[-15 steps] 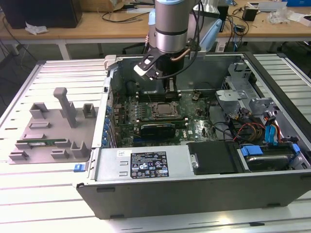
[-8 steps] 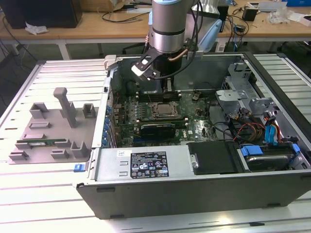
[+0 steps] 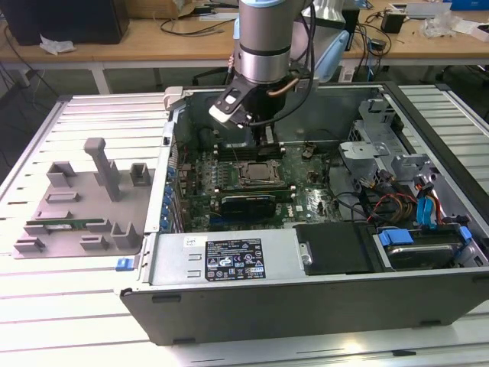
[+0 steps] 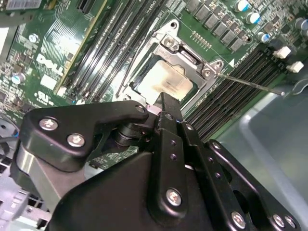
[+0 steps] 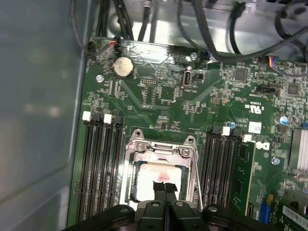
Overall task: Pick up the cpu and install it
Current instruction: 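Close the cpu cover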
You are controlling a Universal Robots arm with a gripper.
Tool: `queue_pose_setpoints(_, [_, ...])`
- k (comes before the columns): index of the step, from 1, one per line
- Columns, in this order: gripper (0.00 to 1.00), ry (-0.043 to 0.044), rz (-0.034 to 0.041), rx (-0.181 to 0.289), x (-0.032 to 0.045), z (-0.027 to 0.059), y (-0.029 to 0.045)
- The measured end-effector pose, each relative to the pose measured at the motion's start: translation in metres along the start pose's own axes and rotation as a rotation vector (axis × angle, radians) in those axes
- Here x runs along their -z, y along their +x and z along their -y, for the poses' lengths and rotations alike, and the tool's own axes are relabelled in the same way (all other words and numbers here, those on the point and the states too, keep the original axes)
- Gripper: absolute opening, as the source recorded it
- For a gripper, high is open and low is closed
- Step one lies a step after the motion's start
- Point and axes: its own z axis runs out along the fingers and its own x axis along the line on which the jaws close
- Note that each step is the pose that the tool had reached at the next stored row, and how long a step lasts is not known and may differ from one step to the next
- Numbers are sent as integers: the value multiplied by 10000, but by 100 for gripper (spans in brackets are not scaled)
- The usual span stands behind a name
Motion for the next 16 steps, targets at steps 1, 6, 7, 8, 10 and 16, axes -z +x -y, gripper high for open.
queue_pose_setpoints(1, [11, -1, -2, 189, 0, 0, 0])
queue_pose_setpoints(6, [11, -8, -14, 984, 0, 0, 0])
queue_pose_setpoints(7, [11, -10, -17, 1219, 0, 0, 0])
queue_pose_setpoints(8, [11, -11, -20, 1404, 0, 0, 0])
queue_pose_setpoints(10, [11, -13, -24, 1695, 0, 0, 0])
queue_pose_setpoints(16, [11, -20, -32, 2574, 0, 0, 0])
